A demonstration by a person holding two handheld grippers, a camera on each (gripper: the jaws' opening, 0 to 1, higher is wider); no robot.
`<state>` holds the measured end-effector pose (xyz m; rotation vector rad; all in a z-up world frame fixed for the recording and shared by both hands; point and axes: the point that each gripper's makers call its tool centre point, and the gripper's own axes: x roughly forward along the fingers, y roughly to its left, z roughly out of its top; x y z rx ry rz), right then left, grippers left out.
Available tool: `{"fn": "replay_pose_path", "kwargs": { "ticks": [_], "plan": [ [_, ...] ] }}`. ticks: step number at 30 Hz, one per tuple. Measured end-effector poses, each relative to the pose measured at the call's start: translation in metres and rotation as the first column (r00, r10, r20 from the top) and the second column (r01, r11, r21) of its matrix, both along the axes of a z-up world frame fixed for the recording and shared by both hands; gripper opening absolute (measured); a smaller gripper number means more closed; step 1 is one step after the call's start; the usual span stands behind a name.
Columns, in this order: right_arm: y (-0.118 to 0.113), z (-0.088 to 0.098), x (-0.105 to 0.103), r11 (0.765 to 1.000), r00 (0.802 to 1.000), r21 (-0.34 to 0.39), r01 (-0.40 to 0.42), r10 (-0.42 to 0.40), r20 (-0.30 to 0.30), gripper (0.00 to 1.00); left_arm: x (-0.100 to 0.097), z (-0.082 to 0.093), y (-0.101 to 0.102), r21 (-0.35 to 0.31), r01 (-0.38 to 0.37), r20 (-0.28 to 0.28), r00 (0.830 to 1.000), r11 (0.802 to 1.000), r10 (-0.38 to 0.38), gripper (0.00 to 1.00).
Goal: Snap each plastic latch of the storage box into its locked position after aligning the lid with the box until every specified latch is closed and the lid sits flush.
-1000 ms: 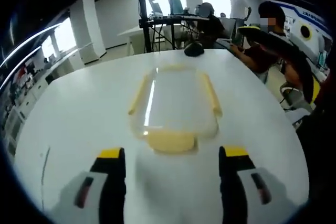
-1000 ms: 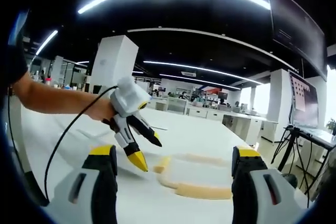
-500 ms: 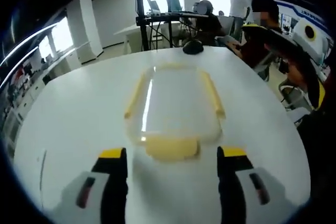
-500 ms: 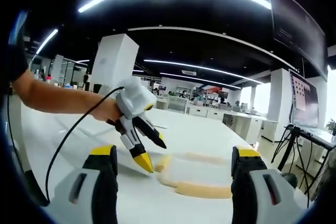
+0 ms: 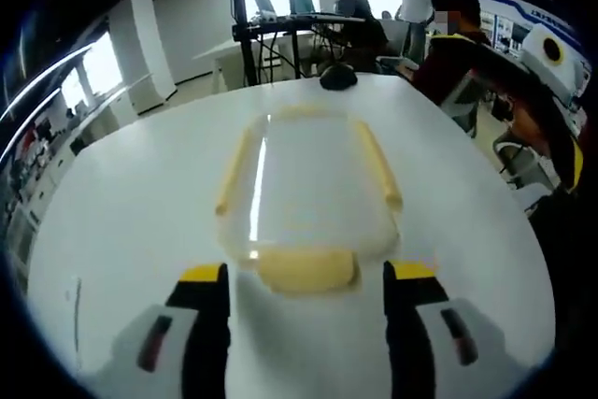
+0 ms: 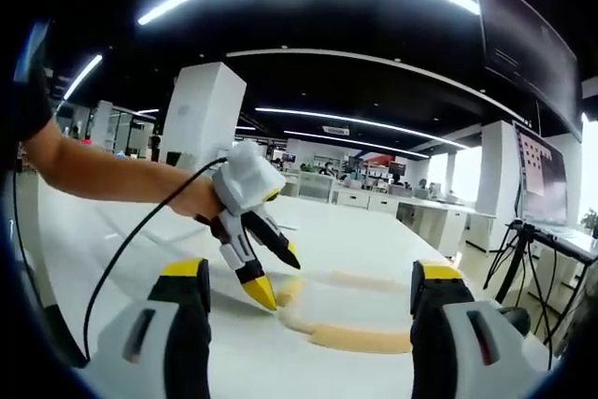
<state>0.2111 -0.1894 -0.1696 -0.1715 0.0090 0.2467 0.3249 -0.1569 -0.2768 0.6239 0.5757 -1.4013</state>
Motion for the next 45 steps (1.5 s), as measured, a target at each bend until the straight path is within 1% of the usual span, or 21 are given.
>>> {"fn": "replay_pose_path", "kwargs": {
  "ticks": [5,8,11,15,20,35,43,45],
  "plan": [
    [-0.0024,0.0008,0.0001,1.000,1.000,0.000,0.001,-0.001,0.000,0.89,0.0006,-0.0041,0.0004,0.009,0.000,-0.010,1.000,1.000,0.000,0.65],
    [-0.0043,0.0003,0.0006,1.000,1.000,0.006,0.004,-0.004,-0.001,0.89,0.0031,-0.0038,-0.0004,0.006,-0.006,-0.007,1.000,1.000,0.006,0.64],
    [-0.0041,0.0000,0.0009,1.000,1.000,0.008,0.001,-0.001,-0.002,0.89,0.0034,-0.0031,-0.0032,-0.008,-0.011,-0.024,1.000,1.000,0.011,0.61],
    [-0.0039,-0.0002,0.0009,1.000,1.000,0.007,-0.002,0.002,-0.003,0.89,0.0054,-0.0026,-0.0058,-0.016,-0.019,-0.023,1.000,1.000,0.019,0.61],
    [-0.0050,0.0007,0.0009,1.000,1.000,0.009,0.000,0.000,-0.002,0.88,0.0050,-0.0062,-0.0064,-0.004,-0.026,-0.035,0.999,1.000,0.025,0.58],
    [-0.0011,-0.0043,0.0012,1.000,1.000,0.013,-0.008,0.008,-0.015,0.88,0.0059,-0.0054,-0.0085,-0.013,-0.015,-0.043,0.999,1.000,0.014,0.56],
    [-0.0001,-0.0049,0.0008,1.000,1.000,0.012,-0.009,0.009,-0.018,0.88,0.0024,-0.0054,-0.0085,-0.017,0.004,-0.051,0.999,1.000,-0.005,0.52],
    [0.0002,-0.0058,0.0006,1.000,1.000,0.015,-0.009,0.010,-0.020,0.88,0.0049,-0.0059,-0.0082,-0.019,0.006,-0.060,0.998,1.000,-0.007,0.52]
  ]
}}
